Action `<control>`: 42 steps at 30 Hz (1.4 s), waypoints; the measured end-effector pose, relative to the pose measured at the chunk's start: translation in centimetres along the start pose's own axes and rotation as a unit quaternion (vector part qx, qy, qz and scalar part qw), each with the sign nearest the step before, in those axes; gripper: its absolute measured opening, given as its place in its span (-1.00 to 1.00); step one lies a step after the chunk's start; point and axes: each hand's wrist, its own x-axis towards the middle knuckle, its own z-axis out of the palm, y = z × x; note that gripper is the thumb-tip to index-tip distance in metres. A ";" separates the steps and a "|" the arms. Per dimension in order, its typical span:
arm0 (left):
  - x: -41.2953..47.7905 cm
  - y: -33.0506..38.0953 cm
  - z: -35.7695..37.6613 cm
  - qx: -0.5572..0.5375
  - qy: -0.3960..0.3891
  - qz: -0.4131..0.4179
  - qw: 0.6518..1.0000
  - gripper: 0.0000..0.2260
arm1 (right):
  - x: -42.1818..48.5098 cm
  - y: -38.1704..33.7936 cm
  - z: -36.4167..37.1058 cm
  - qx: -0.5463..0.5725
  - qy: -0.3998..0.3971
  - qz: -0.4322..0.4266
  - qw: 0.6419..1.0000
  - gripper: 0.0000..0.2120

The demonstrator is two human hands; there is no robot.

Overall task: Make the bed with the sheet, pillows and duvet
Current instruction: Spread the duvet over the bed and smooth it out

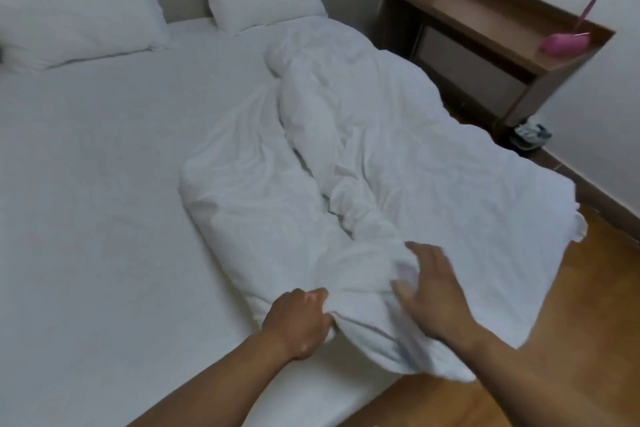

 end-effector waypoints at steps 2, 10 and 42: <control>-3.3 0.6 -0.1 0.044 -0.025 -0.037 0.998 -0.67 | -3.8 -3.2 1.7 0.086 -0.120 -0.129 0.981 -0.26; -10.9 4.4 -0.8 -0.057 0.162 0.002 0.985 -0.65 | -9.9 -5.5 5.2 0.026 -0.147 -0.193 0.970 -0.76; -15.8 -13.2 -4.2 -0.031 0.178 0.097 0.979 -0.50 | -13.6 -23.4 11.9 0.013 -0.015 -0.017 1.000 -0.87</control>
